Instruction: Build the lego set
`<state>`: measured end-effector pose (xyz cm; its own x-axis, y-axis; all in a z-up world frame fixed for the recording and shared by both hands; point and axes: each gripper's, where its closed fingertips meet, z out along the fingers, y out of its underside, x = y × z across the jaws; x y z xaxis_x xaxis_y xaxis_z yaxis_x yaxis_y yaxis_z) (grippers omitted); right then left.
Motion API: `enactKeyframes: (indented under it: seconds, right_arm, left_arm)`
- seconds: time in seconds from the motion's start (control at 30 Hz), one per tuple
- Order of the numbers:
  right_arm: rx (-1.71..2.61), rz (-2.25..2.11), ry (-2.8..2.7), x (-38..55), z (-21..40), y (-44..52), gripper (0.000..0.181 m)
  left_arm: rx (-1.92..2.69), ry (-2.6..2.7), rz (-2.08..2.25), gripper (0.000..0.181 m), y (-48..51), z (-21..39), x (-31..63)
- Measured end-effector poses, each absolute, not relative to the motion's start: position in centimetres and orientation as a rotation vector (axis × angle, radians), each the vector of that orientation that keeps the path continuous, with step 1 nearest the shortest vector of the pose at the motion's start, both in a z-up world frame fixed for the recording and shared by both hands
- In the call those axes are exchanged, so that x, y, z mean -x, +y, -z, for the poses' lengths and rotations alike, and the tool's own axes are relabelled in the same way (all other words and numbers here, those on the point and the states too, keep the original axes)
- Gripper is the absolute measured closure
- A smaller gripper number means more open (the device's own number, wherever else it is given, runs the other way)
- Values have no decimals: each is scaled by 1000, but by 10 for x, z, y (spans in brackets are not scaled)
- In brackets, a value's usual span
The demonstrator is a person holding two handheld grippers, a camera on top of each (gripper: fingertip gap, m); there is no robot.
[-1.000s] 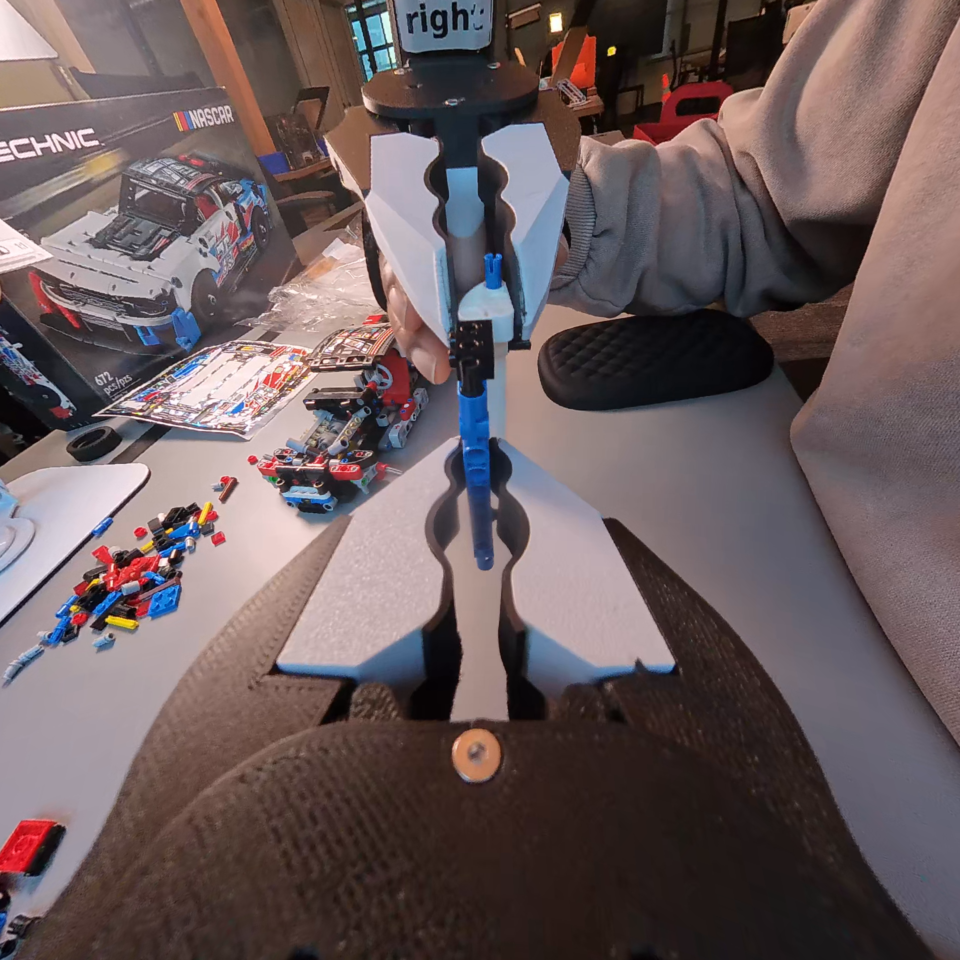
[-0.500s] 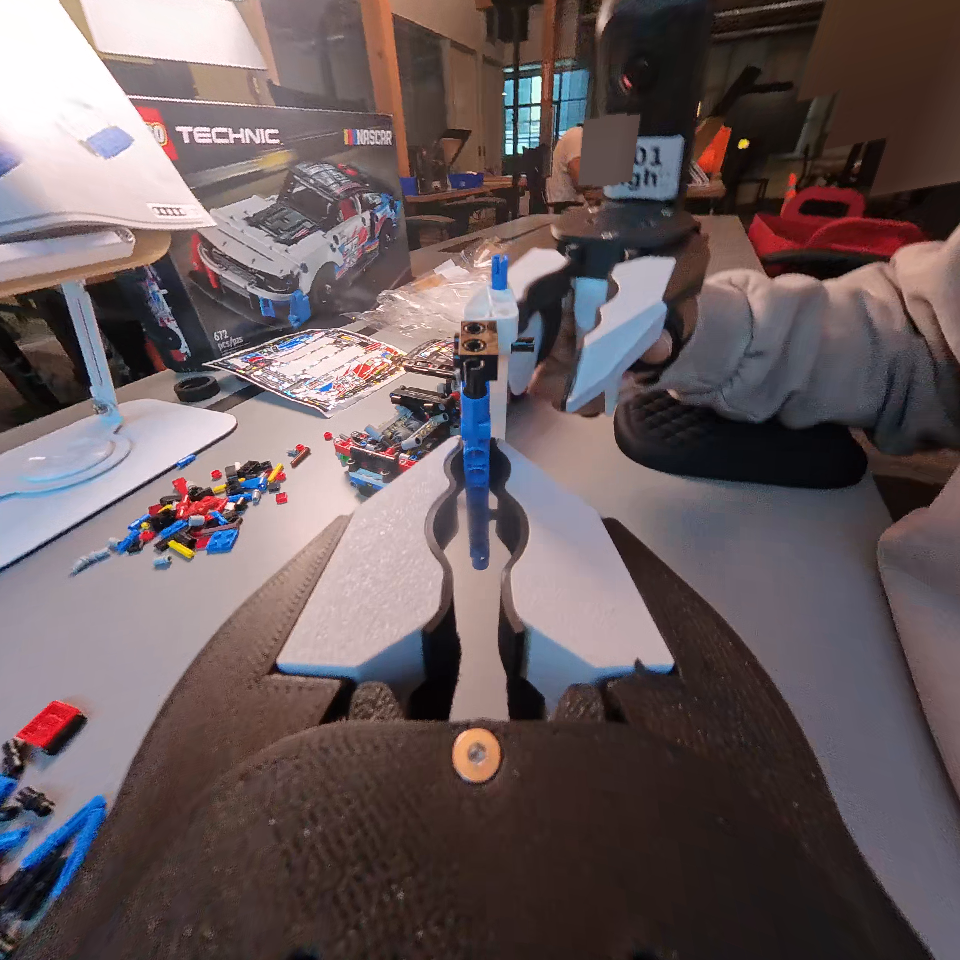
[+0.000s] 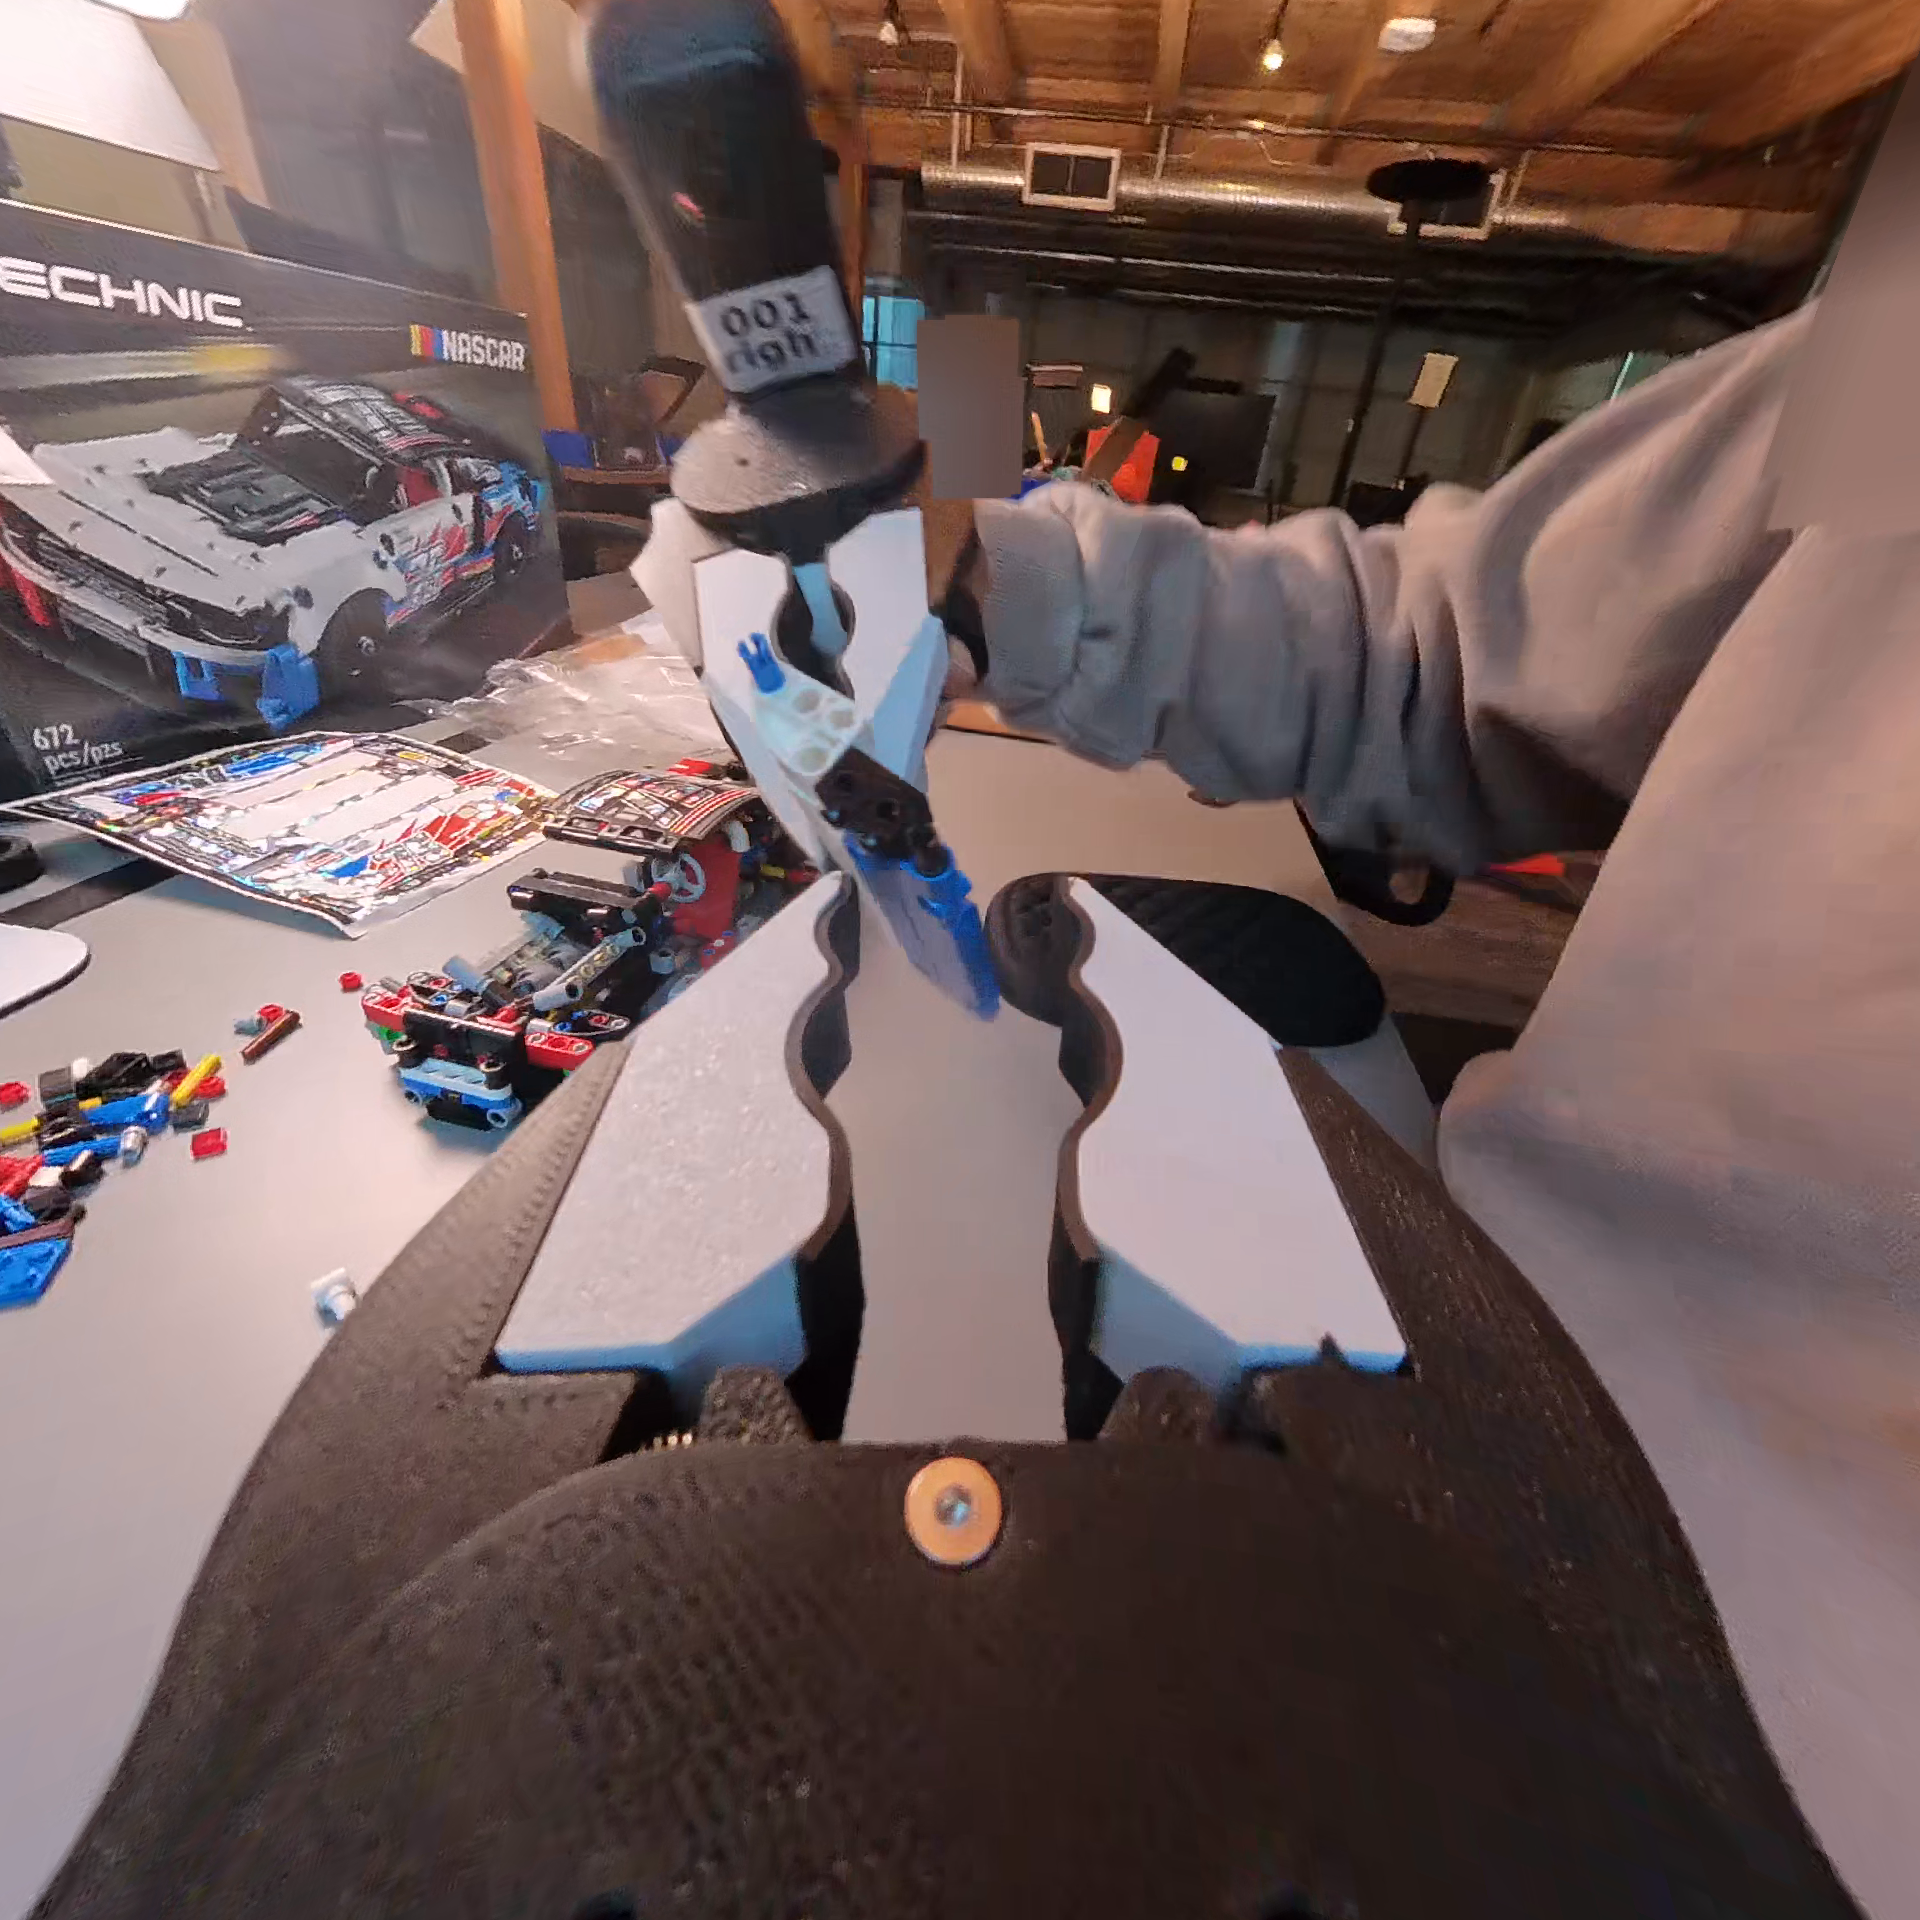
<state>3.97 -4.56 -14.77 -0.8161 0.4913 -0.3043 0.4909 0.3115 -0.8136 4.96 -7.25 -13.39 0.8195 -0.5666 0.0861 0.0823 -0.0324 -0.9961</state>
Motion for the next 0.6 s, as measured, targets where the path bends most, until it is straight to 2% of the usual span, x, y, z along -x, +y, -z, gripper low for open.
enactKeyframes:
  seconds: [0.07,0.23,0.4,0.53,0.6]
  right_arm:
    - [1060,-1520,-2848,-53,156,-41,179]
    - [1340,-1030,-3376,-68,216,-30,179]
    - [1259,-645,-3507,-52,267,-35,178]
    - [1100,-549,-3480,-32,272,-39,176]
    - [1031,-506,-3361,-13,267,-33,160]
  left_arm:
    - [1589,430,530,140,-74,145,-41]
    - [1836,504,504,119,-77,195,-23]
    - [1976,639,433,113,-80,222,-32]
    - [2134,664,392,109,-78,247,-29]
    - [2183,668,351,108,-76,255,-25]
